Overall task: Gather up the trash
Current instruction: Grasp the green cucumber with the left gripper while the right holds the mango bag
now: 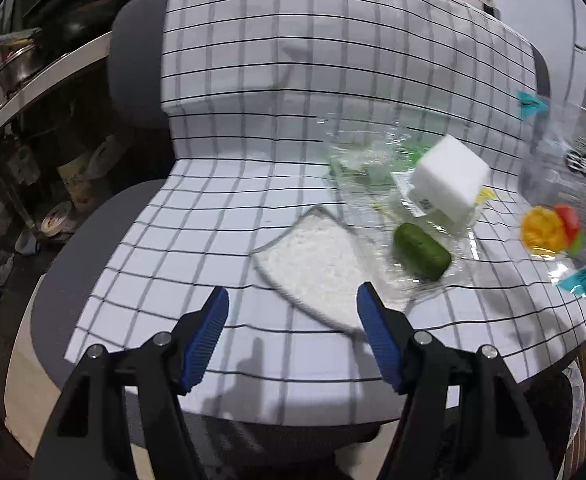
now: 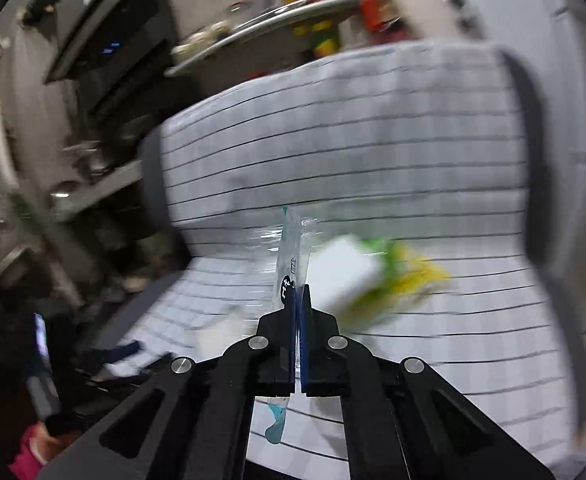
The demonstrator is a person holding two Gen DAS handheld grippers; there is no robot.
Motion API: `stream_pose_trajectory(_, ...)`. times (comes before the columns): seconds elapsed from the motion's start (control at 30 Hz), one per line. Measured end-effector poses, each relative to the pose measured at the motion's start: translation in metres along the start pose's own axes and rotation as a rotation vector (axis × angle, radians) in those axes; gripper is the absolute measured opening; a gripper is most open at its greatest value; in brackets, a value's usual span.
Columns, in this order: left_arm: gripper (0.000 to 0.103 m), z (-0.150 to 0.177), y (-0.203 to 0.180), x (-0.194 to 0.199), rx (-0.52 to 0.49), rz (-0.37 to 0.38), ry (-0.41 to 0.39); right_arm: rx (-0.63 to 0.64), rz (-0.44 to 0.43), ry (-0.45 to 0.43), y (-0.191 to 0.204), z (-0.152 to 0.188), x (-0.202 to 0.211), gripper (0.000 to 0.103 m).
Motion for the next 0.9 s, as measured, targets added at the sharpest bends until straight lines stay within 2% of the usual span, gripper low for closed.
stream_pose_trajectory(0.07, 0.065, -0.001, -0.015, -0.003, -0.016, 0.028, 0.003, 0.005, 0.062, -0.005, -0.015, 0.006, 0.012, 0.002)
stream_pose_trajectory(0.17, 0.065, -0.005, -0.045, -0.011, -0.055, 0.067, 0.006, 0.02, 0.111, -0.01, -0.027, 0.018, 0.024, 0.002)
stream_pose_trajectory(0.33, 0.064, -0.013, -0.082, -0.029, -0.055, 0.108, 0.031, 0.022, 0.144, -0.022, -0.038, 0.03, 0.033, 0.002)
stream_pose_trajectory(0.43, 0.063, -0.017, -0.092, -0.043, -0.023, 0.093, 0.067, 0.014, 0.147, -0.023, -0.049, 0.033, 0.036, 0.002)
stream_pose_trajectory(0.57, 0.063, -0.022, -0.099, -0.068, 0.023, 0.034, 0.127, 0.012, 0.148, -0.016, -0.056, 0.036, 0.034, 0.002)
stream_pose_trajectory(0.73, 0.061, -0.014, -0.111, -0.092, -0.01, -0.026, 0.179, 0.005, 0.147, -0.007, -0.063, 0.04, 0.034, 0.002)
stream_pose_trajectory(0.83, 0.05, -0.011, -0.113, -0.093, -0.031, -0.039, 0.156, -0.016, 0.139, -0.002, -0.067, 0.041, 0.033, 0.002)
stream_pose_trajectory(0.9, 0.049, -0.014, -0.112, -0.089, -0.012, -0.013, 0.133, -0.03, 0.14, -0.003, -0.07, 0.042, 0.034, 0.002)
Point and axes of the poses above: each gripper's, at about its wrist camera, not at the fingertips, and x roughly against the way its jaws point, y to its left, z to its underside, the point moved 2 cm from there along -x, roughly the way its jaws point, and after that the axes turned 10 degrees about -y, right-handed, at the moved point
